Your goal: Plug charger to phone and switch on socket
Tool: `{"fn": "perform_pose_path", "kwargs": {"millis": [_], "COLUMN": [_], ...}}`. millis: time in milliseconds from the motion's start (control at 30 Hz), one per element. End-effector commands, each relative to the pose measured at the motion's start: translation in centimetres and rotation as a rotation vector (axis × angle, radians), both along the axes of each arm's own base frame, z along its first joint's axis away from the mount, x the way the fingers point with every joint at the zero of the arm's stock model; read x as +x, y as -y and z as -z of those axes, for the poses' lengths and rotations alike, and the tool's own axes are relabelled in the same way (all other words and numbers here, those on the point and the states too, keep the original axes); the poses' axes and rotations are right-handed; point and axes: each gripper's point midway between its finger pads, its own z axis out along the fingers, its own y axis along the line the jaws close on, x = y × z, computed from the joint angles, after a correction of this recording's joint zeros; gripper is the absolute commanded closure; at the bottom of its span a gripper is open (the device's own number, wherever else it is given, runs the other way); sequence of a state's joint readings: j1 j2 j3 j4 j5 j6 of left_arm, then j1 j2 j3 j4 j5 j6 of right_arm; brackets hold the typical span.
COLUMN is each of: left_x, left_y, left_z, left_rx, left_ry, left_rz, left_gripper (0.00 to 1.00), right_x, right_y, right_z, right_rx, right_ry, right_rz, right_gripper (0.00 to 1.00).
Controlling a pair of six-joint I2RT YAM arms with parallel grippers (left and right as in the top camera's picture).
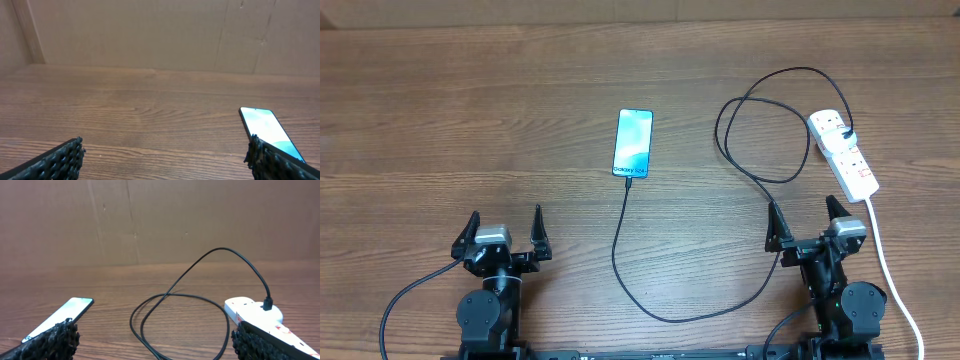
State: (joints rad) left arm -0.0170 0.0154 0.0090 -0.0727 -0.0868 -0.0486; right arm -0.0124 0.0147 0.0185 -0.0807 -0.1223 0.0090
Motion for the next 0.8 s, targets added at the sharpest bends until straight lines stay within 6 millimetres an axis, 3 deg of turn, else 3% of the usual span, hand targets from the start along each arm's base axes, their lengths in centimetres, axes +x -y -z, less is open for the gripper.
{"fn": "perform_pose_path", "kwargs": {"millis": [0, 767], "left_x": [-0.04, -0.04], "left_y": [-0.09, -0.1], "left_z": [-0.07, -0.07], "left_rx": [0.018, 0.018], "left_ry": [0.006, 0.006], "left_rz": [0.0, 0.0], "left_gripper": [0.01, 0.01], "right_x": [0.0, -0.01], "right_y": [-0.02, -0.07], "right_z": [0.21, 0.14], "right_rx": [-0.059, -0.066], "right_ry": [0.01, 0.014], "right_rz": [0.002, 0.0], "right_gripper": [0.0, 0.0]}}
